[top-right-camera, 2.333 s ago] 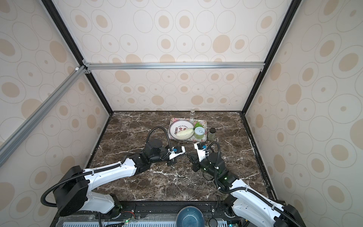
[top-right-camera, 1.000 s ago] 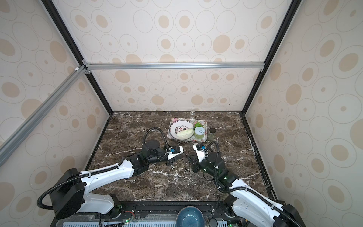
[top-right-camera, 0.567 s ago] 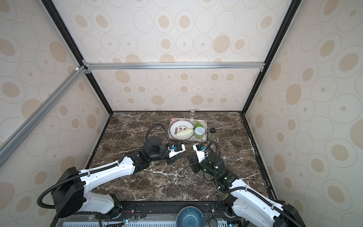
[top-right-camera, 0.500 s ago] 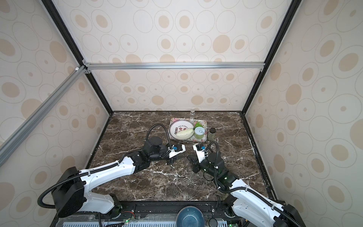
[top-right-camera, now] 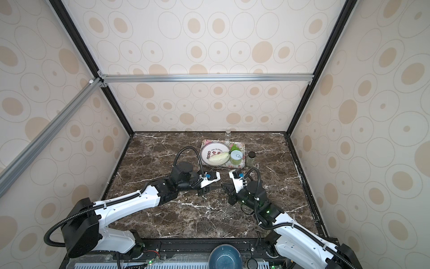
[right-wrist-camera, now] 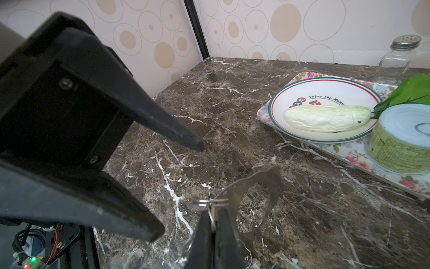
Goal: Attach keys to a key ring
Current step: Insert the key into the keyring.
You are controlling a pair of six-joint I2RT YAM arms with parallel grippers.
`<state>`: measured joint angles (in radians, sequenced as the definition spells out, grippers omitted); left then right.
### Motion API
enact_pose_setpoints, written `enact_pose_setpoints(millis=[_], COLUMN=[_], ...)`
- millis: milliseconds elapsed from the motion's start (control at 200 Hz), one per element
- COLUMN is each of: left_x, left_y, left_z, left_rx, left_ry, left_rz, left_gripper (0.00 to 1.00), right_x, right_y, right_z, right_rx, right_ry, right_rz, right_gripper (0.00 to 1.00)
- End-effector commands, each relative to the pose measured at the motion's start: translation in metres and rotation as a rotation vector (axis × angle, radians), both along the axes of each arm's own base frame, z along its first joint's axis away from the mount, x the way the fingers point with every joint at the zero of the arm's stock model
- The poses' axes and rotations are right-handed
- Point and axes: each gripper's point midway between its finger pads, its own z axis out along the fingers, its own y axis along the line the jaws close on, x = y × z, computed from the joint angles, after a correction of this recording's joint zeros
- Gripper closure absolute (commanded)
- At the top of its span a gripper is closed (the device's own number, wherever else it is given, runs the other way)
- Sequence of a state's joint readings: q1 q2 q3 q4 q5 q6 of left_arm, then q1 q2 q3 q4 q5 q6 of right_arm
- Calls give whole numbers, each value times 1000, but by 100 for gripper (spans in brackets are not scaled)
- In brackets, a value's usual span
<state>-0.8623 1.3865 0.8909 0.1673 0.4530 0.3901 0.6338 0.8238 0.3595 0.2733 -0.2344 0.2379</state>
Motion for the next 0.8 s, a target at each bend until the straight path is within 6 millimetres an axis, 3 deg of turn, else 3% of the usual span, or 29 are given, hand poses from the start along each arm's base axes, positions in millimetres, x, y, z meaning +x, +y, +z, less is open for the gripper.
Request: enact_pose_setpoints(millis=[0,535,795], left_x=[4,7,8], left_y=[-8,-11,-14], left_z=[11,7,3], left_rx=[-12,-16,-5], left_ry=[-32,-56,-50], left_rz=[3,-1,-11], left_gripper=[54,75,76], right_x=[0,-1,-3], right_y=[2,5,7], right_z=[11,10,11], right_rx=[15,13,13], right_ry=[-35,-33,-37], right_rz=[8,24,32], right_gripper=[100,100,100])
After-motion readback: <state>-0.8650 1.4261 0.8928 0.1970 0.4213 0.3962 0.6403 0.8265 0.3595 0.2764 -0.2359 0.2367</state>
